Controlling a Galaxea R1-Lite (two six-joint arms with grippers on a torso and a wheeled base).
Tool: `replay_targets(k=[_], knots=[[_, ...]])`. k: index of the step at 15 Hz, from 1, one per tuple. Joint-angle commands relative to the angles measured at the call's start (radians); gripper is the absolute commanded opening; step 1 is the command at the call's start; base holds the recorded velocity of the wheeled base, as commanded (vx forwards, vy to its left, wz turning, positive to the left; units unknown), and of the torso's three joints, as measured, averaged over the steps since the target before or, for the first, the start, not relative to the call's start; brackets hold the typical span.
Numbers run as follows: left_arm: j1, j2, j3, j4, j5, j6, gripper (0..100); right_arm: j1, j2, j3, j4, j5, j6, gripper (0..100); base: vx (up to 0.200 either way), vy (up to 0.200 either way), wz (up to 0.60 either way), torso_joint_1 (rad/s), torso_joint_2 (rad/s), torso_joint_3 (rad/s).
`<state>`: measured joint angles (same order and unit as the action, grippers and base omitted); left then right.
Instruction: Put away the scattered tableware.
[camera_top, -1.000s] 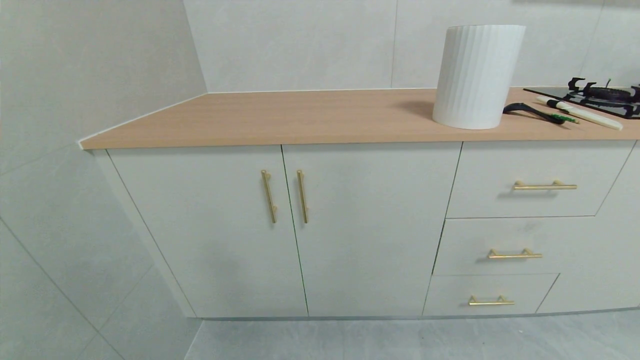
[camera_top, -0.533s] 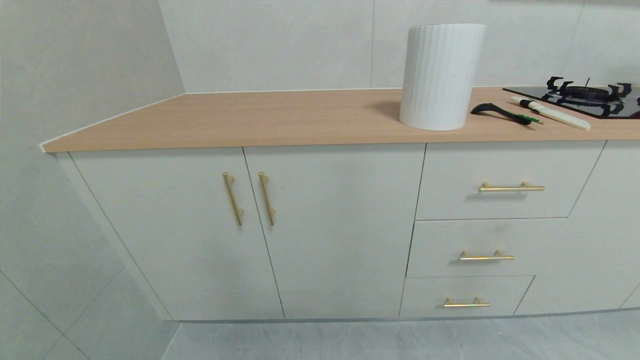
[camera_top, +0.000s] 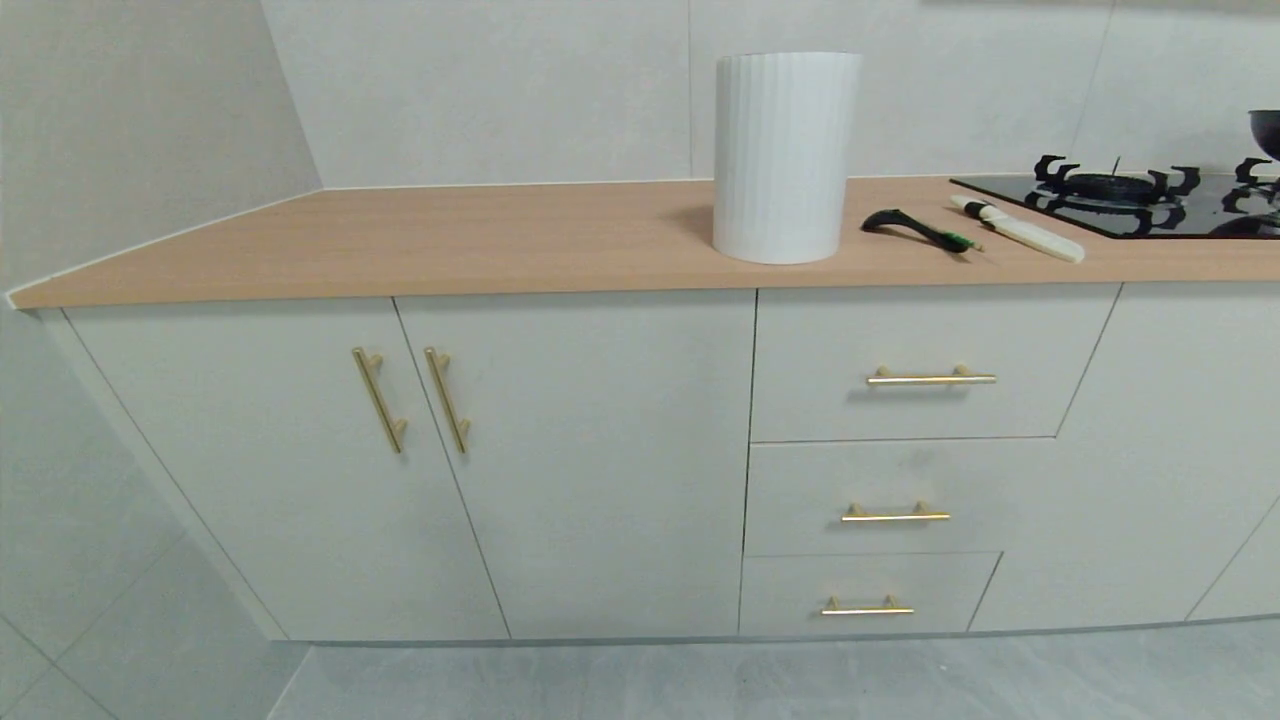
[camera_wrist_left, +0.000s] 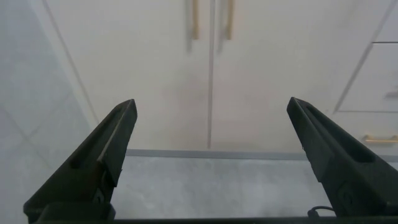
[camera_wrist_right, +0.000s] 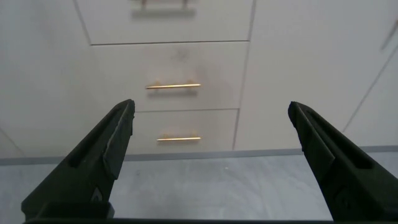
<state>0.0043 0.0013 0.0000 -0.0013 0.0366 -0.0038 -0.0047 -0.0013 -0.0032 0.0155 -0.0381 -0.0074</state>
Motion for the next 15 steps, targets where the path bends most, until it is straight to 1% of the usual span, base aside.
replay_targets(k=[1,8,11,15], knots=[[0.0,0.0,0.0,0.0,0.0,-0.001,100,0.0,0.001,0.0,0.0,0.0,0.0,100,0.0,0.0,0.0,0.0,0.0,0.0],[0.0,0.0,0.0,0.0,0.0,0.001,100,0.0,0.001,0.0,0.0,0.001,0.0,100,0.0,0.0,0.0,0.0,0.0,0.0],[0.0,0.0,0.0,0.0,0.0,0.001,100,0.0,0.001,0.0,0.0,0.0,0.0,100,0.2,0.0,0.0,-0.001,0.0,0.004],[0.0,0.0,0.0,0.0,0.0,-0.002,100,0.0,0.001,0.0,0.0,0.001,0.0,100,0.0,0.0,0.0,0.0,0.0,0.0]])
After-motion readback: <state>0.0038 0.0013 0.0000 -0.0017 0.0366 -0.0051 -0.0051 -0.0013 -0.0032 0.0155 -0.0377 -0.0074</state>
